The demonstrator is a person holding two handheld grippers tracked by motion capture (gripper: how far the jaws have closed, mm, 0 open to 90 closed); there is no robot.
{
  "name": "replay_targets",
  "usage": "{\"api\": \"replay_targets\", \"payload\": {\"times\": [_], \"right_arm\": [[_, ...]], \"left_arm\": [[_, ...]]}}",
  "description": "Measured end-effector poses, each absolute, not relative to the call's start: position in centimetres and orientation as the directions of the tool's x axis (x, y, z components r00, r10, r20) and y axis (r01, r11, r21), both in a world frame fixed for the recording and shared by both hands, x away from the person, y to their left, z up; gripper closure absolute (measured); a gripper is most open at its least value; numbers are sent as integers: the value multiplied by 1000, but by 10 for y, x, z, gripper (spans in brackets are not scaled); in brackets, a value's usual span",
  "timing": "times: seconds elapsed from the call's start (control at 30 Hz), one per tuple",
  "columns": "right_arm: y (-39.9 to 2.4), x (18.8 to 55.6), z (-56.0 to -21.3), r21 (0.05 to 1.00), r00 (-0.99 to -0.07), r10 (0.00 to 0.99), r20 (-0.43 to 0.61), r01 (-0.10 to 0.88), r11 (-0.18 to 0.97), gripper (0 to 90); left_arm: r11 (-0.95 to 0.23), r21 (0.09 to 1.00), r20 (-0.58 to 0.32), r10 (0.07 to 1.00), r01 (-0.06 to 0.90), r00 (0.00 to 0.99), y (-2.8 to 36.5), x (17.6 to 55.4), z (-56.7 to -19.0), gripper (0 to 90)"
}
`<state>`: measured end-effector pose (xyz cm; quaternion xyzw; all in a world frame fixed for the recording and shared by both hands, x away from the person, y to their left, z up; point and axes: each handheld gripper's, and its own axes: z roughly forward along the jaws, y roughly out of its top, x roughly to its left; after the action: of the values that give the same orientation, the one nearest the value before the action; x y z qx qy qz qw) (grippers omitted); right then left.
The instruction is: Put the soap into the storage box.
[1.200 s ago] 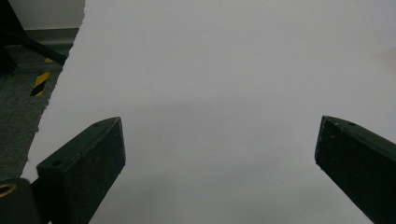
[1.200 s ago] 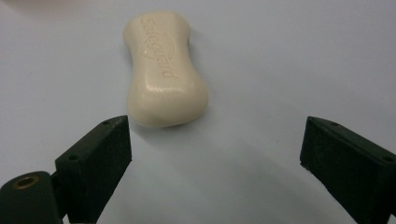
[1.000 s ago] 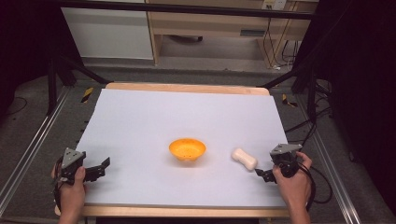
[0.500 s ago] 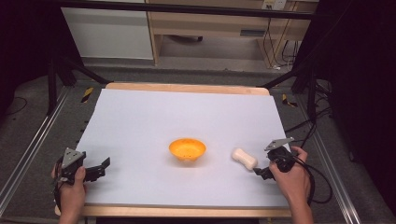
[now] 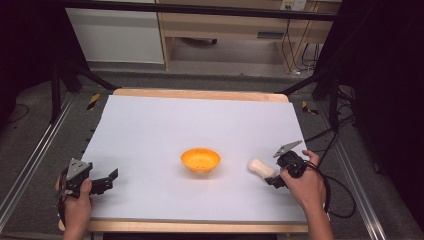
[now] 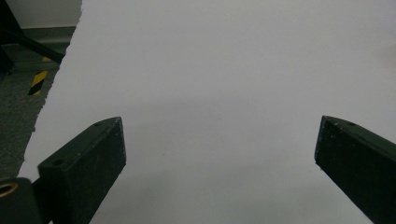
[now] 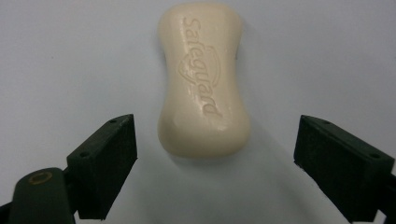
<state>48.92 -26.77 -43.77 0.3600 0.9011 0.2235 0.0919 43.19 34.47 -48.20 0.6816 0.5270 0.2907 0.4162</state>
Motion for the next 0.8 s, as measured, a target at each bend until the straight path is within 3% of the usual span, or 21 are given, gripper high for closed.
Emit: {"api": "replay_targets", "payload": {"times": [0.43,0.8], "right_arm": [[-252,502,-437,447,-726,687,24,623,642,248],[-247,511,-445,417,-728,682,73,643,642,281]], "left_arm": [[-96,874,-45,960,476,276,345,432,-482,15],[-97,874,-44,960,475,277,345,432,-482,15]]}}
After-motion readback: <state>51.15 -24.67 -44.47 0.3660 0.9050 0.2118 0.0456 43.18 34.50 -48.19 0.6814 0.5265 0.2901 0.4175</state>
